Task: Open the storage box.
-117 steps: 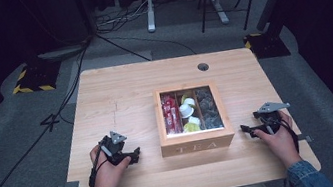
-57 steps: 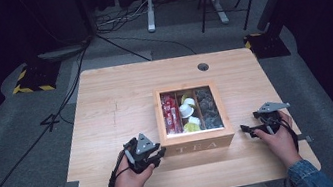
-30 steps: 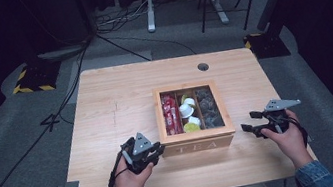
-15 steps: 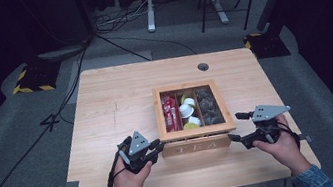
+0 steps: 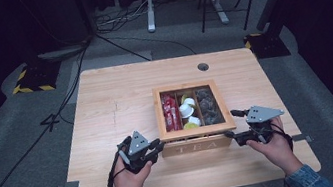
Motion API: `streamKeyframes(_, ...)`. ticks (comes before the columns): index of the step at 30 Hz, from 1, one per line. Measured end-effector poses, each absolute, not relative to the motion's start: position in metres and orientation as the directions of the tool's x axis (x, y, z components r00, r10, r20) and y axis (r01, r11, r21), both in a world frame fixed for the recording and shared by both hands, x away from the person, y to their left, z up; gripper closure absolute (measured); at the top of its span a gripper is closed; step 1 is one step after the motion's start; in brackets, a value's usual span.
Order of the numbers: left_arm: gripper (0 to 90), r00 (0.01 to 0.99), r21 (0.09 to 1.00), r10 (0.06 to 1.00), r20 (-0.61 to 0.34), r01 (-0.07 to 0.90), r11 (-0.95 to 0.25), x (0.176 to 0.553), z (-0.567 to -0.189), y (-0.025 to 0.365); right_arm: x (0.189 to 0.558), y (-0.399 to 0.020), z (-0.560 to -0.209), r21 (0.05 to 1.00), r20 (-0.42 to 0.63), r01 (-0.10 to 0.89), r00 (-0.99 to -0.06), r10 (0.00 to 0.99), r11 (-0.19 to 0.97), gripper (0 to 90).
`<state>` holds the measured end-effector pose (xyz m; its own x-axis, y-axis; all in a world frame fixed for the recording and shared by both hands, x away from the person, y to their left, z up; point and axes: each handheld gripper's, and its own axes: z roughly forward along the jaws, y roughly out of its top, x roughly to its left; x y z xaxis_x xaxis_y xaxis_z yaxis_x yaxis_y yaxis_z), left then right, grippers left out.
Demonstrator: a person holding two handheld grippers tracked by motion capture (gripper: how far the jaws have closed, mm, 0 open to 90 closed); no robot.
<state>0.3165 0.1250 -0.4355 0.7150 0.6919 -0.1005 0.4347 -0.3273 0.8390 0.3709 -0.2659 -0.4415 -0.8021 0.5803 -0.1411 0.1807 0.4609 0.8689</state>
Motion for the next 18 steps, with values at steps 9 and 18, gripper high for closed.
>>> streamKeyframes(9,66.4,0.708,0.858,0.699,-0.097,0.416,-0.302,0.317,-0.435,0.127,0.369,-0.267,-0.435,0.872,-0.168,0.146,-0.808,0.565,0.467,27.1)
streamKeyframes(18,61.9,0.679,0.859,0.729,-0.085,0.421,-0.292,0.318,-0.434,0.137,0.37,-0.268,-0.421,0.887,-0.189,0.111,-0.799,0.571,0.448,27.7)
